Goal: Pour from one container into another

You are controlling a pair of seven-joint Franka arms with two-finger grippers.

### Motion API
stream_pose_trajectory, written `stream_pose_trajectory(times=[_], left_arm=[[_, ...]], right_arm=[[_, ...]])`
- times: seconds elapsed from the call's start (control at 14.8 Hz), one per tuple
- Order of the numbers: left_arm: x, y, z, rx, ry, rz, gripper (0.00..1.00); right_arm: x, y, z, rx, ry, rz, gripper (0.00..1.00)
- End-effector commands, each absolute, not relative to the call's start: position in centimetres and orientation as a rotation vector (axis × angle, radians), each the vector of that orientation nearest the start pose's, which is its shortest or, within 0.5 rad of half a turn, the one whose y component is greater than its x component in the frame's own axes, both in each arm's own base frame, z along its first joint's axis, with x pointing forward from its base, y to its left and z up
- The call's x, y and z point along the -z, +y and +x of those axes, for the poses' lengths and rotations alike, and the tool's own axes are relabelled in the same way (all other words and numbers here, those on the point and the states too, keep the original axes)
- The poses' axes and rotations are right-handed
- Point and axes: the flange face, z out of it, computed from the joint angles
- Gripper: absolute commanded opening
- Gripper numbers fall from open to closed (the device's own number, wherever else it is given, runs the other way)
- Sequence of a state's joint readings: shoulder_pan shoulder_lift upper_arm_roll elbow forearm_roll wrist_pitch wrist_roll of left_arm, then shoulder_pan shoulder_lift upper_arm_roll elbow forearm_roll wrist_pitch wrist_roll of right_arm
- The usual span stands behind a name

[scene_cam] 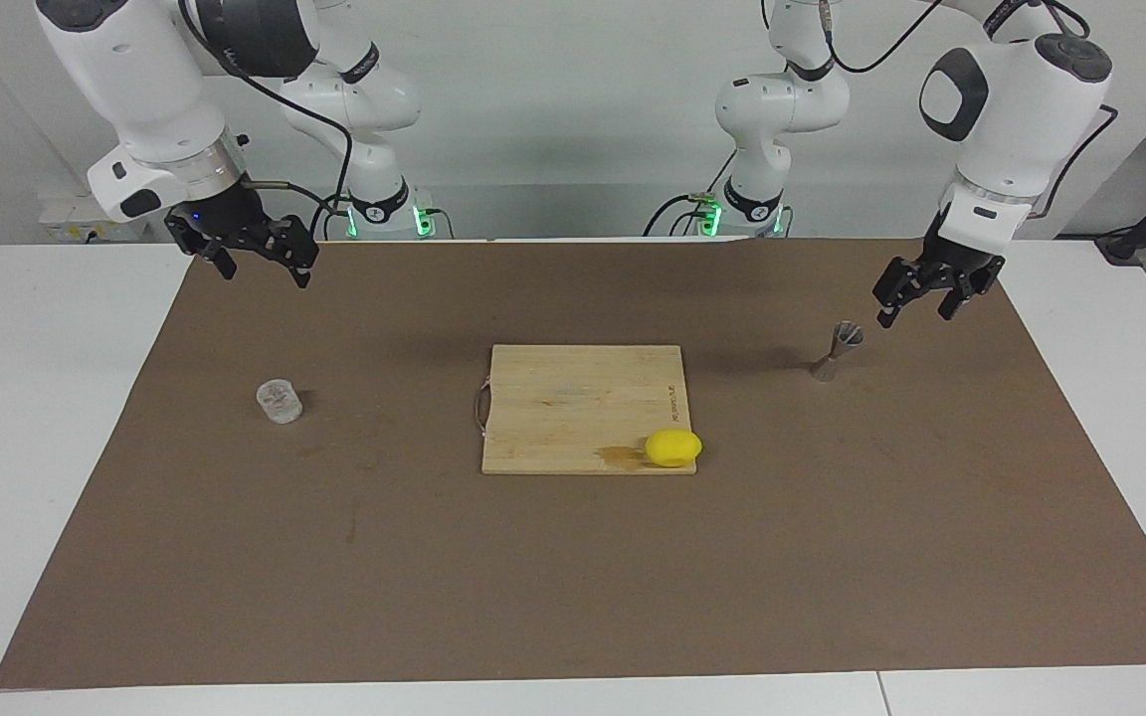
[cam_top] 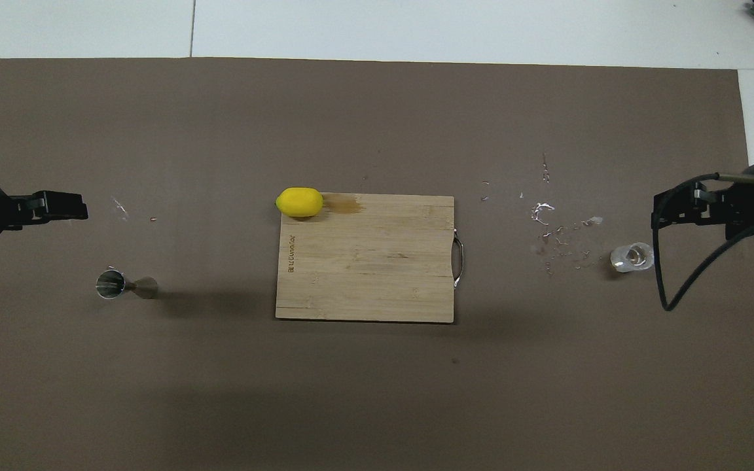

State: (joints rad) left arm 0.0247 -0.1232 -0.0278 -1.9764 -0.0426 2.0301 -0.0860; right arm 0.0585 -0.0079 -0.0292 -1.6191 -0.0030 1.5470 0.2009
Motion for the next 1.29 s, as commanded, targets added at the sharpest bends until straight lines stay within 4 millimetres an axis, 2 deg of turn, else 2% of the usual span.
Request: stream_pose_trajectory(times=[0.0, 0.27, 0.54, 0.68, 0.81, 0.95, 1.08, 1.22], left_arm=[[-53.9, -0.1, 53.5, 0.333, -0.165, -3.151, 1.00], [-53.5, -0.2, 53.5, 0.367, -0.170, -3.150, 1.00], [-52.6, -0.4, 53.2, 0.319, -0.167, -3.153, 1.00], [-52.9, -2.5, 53.0, 0.271, -0.179, -3.163, 1.00], [-53.5, -3.5, 52.7, 0.177, -0.168, -3.173, 1.00], [-53.9, -5.7, 52.7, 0.146, -0.111, -3.182, 1.00], [-53.6, -6.4, 52.4, 0.097, -0.079, -3.195, 1.00], [-53.6, -6.6, 52.1, 0.065, -0.128, -3.243, 1.00]], right_arm=[[-60.5, 1.4, 54.1, -0.100, 0.255, -3.123, 1.00], [-60.6, 1.4, 54.1, -0.098, 0.257, -3.123, 1.00], [-60.6, 1.3, 54.2, -0.095, 0.257, -3.123, 1.00], [-60.6, 1.4, 54.1, -0.098, 0.257, -3.123, 1.00], [-60.5, 1.4, 54.1, -0.100, 0.255, -3.123, 1.00], [-60.6, 1.3, 54.1, -0.098, 0.257, -3.123, 1.00], [-60.5, 1.4, 54.1, -0.100, 0.255, -3.123, 1.00], [-60.6, 1.4, 54.1, -0.098, 0.257, -3.123, 1.00]])
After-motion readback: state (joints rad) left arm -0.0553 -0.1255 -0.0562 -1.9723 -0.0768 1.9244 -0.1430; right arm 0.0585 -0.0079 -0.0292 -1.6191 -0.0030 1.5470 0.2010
